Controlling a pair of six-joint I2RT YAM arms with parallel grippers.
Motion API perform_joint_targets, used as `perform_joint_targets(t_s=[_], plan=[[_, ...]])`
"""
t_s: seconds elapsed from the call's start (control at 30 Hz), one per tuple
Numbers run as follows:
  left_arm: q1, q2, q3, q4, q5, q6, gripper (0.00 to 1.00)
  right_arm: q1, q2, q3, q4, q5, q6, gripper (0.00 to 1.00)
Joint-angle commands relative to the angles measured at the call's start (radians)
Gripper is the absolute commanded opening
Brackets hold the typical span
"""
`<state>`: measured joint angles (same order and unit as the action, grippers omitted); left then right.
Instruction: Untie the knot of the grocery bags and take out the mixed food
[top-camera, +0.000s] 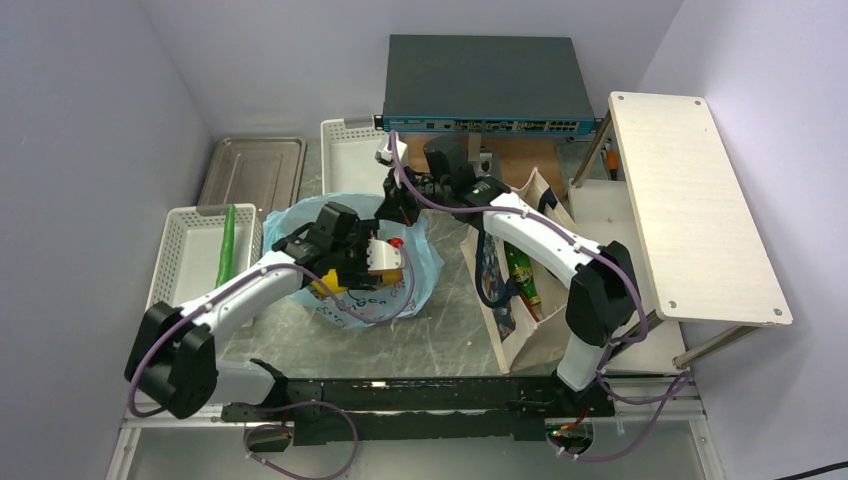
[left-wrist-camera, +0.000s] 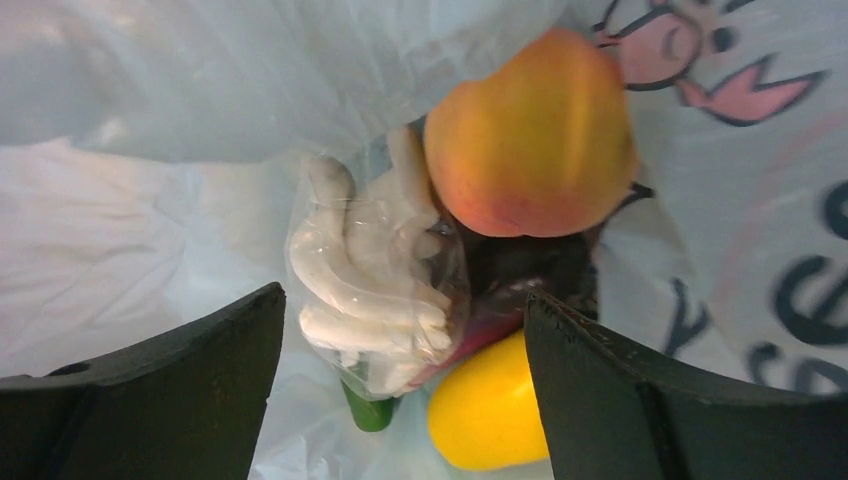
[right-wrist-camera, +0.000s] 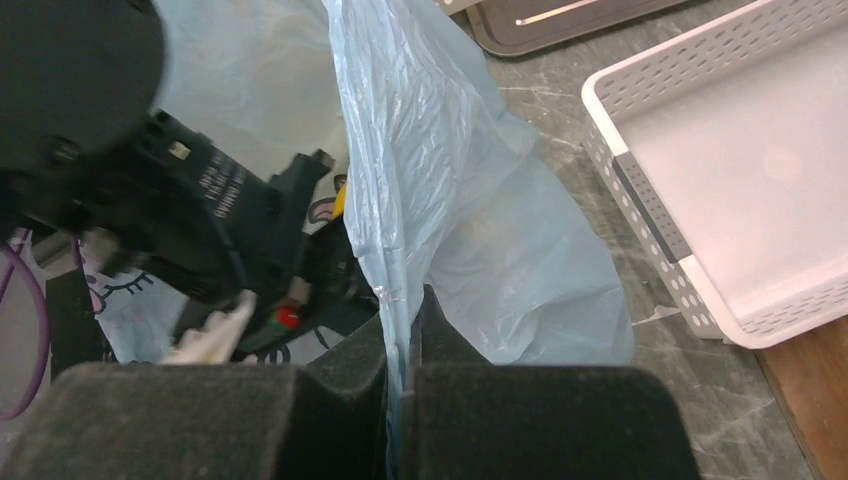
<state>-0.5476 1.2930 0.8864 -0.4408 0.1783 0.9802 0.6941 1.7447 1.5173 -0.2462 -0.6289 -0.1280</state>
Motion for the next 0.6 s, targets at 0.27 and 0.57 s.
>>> perform_joint_targets(t_s=[0.27,0.57], plan=[[0.017,0.165,-0.013,0.242,-0.265,0.076,0.37,-0.016,0.047,0.071,-0.003,-0.005,-0.009,0.0],[0.029,-0.131,0.19,-0.173,0.168,-0.043,0.0,-0.046,0.054,0.067,0.0,-0.025,-0.005,0.0]])
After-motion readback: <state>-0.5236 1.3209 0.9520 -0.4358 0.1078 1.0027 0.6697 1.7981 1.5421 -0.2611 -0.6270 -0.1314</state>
